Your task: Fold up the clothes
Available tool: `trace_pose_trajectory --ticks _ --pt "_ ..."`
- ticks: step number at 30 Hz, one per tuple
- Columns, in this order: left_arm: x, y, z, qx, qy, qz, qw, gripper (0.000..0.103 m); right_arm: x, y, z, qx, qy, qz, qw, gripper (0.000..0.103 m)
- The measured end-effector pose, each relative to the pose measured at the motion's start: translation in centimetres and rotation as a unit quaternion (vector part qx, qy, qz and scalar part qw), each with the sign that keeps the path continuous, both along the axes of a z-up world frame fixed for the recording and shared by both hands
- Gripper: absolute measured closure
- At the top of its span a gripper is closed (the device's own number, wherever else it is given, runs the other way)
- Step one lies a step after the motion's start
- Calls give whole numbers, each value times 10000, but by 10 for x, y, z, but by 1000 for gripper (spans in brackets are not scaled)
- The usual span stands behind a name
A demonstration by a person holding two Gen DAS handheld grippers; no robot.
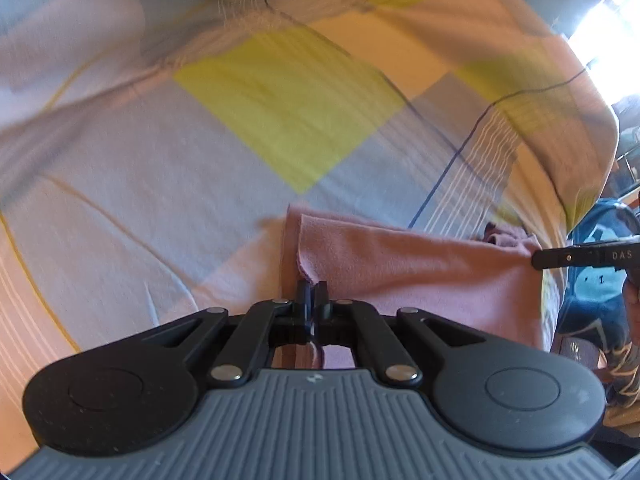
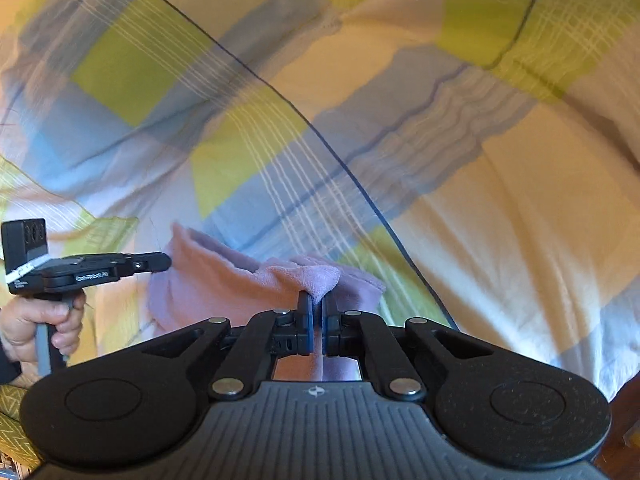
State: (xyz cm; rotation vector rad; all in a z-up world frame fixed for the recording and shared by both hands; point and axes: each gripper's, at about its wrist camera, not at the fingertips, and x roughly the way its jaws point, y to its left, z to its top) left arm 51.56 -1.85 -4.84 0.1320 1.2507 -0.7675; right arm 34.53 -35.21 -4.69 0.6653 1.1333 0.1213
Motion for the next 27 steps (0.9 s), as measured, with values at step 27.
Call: trace_pose_trajectory --ticks 27 --pt "-9 5 -4 -51 -1069 255 9939 103 5 -7 -22 -94 -489 -127 9987 94"
